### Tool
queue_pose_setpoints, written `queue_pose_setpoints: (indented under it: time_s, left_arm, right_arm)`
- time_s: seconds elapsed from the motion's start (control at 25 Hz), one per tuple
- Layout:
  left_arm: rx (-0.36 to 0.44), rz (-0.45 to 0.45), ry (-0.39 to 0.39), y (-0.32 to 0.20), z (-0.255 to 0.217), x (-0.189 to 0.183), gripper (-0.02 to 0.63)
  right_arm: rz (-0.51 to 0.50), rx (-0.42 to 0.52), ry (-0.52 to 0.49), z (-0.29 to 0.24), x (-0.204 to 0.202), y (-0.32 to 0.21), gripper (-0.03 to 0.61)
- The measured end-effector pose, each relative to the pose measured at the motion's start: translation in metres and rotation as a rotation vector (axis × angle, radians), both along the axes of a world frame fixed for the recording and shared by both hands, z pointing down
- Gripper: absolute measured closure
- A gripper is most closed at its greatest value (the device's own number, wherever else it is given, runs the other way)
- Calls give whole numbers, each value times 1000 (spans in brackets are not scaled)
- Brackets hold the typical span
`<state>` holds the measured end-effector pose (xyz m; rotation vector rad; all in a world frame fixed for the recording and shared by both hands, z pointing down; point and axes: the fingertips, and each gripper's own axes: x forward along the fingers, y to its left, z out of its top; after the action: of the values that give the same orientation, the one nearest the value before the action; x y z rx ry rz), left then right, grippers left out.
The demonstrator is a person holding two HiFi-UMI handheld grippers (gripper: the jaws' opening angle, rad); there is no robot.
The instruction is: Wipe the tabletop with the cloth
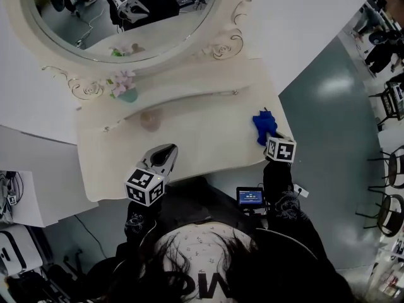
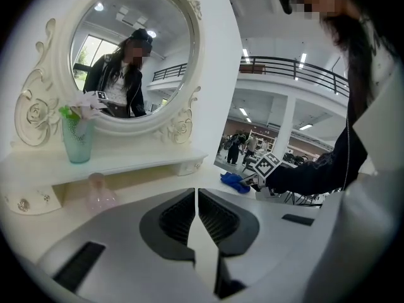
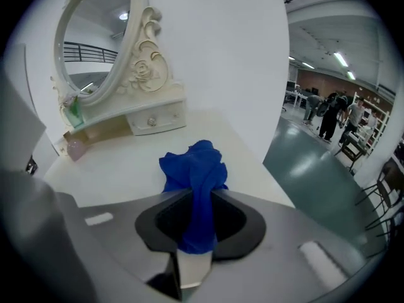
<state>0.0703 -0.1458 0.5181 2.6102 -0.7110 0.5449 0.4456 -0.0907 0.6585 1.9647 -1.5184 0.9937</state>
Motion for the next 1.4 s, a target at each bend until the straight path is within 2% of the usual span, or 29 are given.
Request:
queue_pose_setpoints:
  time_s: [0.12, 0.28, 0.48, 0.64, 0.84, 1.04, 1.24, 1.4]
  left_arm:
    - [-8, -9, -9, 4, 2, -2, 620]
    - [-17, -38, -24, 7, 5, -17, 620]
    - [-26, -86, -32, 10, 6, -45, 620]
    - [-30, -102, -25, 14, 6, -69, 618]
    - [-36, -127, -3, 18, 7, -108, 618]
    - [-25, -136, 20, 21, 2, -148, 618]
    - [-19, -172, 21, 32, 0, -195, 618]
    - [-17, -224, 26, 37, 3, -248, 618]
  right_arm:
    - [42, 32, -8, -4, 13, 4, 495]
    - [80, 27, -9, 0, 18, 9, 495]
    - [50, -25, 35, -7, 16, 4, 495]
    - [43, 9, 49, -31, -3, -1, 495]
    - [-4, 106, -5, -71, -73, -18, 495]
    - [-82, 157, -48, -94, -154, -25, 495]
    - [-224, 219, -87, -122, -248, -34, 495]
    - [-344, 251, -114, -136, -334, -45, 495]
